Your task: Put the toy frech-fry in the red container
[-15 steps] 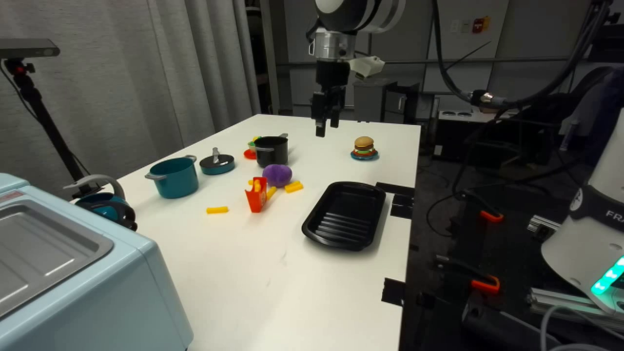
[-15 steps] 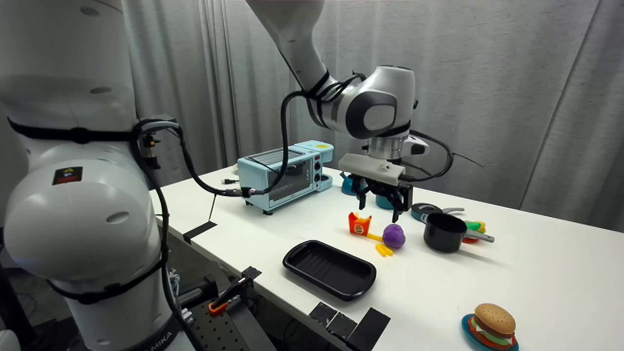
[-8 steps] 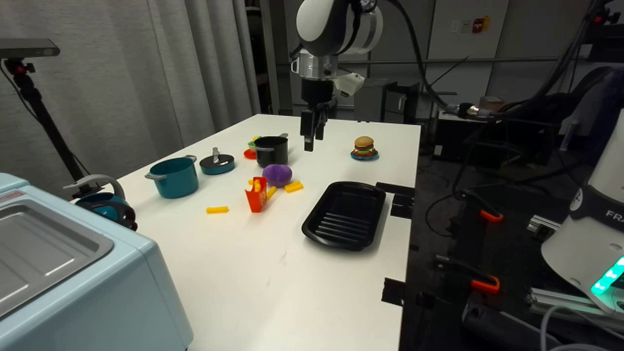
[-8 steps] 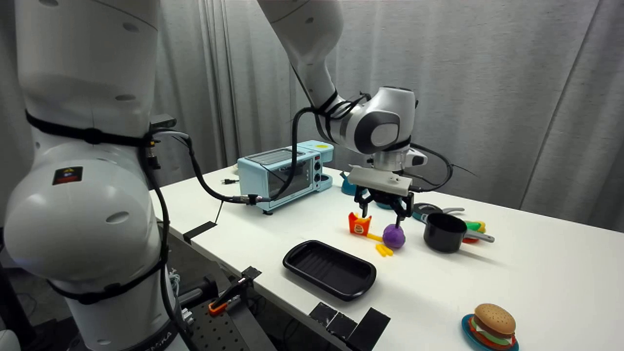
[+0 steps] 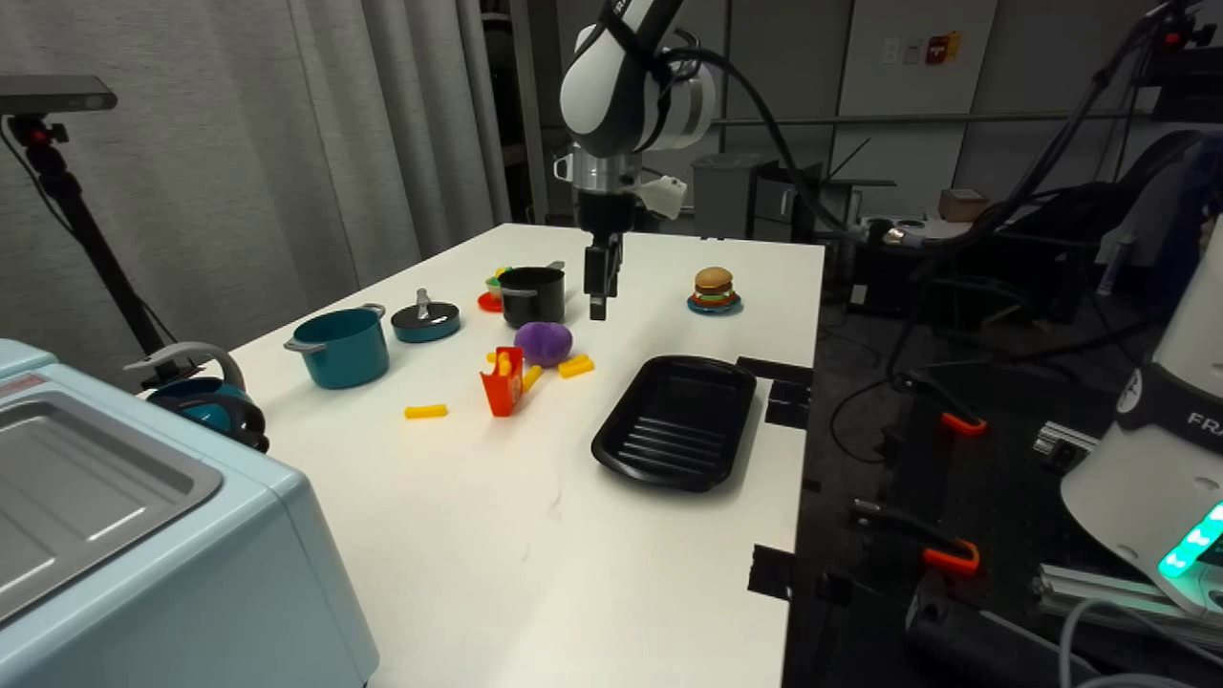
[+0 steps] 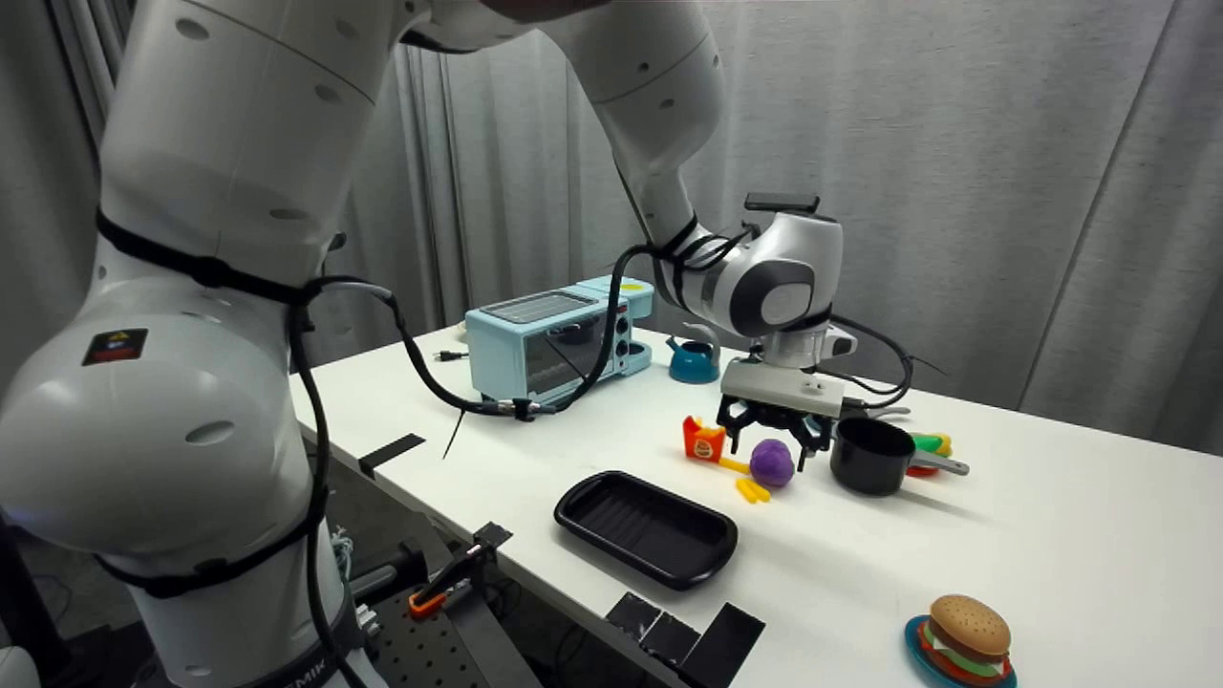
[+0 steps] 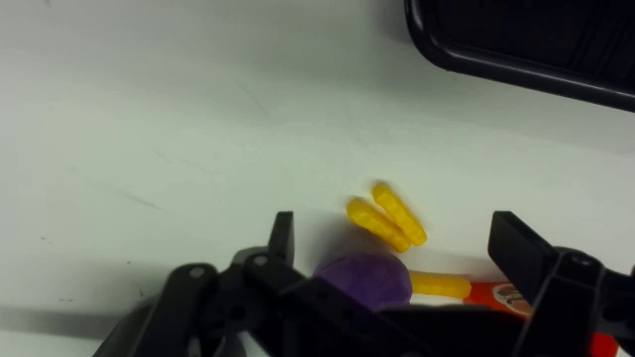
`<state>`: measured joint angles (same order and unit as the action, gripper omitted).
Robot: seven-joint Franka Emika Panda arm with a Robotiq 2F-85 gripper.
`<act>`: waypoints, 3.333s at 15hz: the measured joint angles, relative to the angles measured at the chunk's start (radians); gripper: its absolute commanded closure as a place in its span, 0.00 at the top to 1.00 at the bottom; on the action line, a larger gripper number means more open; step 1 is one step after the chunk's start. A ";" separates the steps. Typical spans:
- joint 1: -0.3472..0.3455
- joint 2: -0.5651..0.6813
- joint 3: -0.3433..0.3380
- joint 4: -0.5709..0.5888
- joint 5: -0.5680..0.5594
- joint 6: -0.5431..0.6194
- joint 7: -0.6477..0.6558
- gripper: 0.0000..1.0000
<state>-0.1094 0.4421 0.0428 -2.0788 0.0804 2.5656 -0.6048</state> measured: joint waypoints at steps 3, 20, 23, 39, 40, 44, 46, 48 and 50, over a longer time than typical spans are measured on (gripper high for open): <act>-0.015 0.054 0.026 0.029 0.000 0.000 -0.036 1.00; 0.001 0.153 0.094 0.015 -0.206 0.235 -0.040 1.00; 0.011 0.184 0.094 0.015 -0.241 0.322 -0.038 1.00; 0.008 0.242 0.071 0.046 -0.245 0.375 -0.002 0.57; 0.009 0.242 0.071 0.046 -0.245 0.372 0.005 0.50; 0.011 0.237 0.064 0.050 -0.245 0.369 0.021 0.19; 0.010 0.234 0.060 0.053 -0.245 0.369 0.022 0.05; 0.011 0.233 0.058 0.053 -0.246 0.368 0.025 0.08; 0.011 0.232 0.057 0.054 -0.247 0.362 0.027 0.08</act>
<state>-0.0988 0.6741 0.1000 -2.0248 -0.1662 2.9273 -0.5780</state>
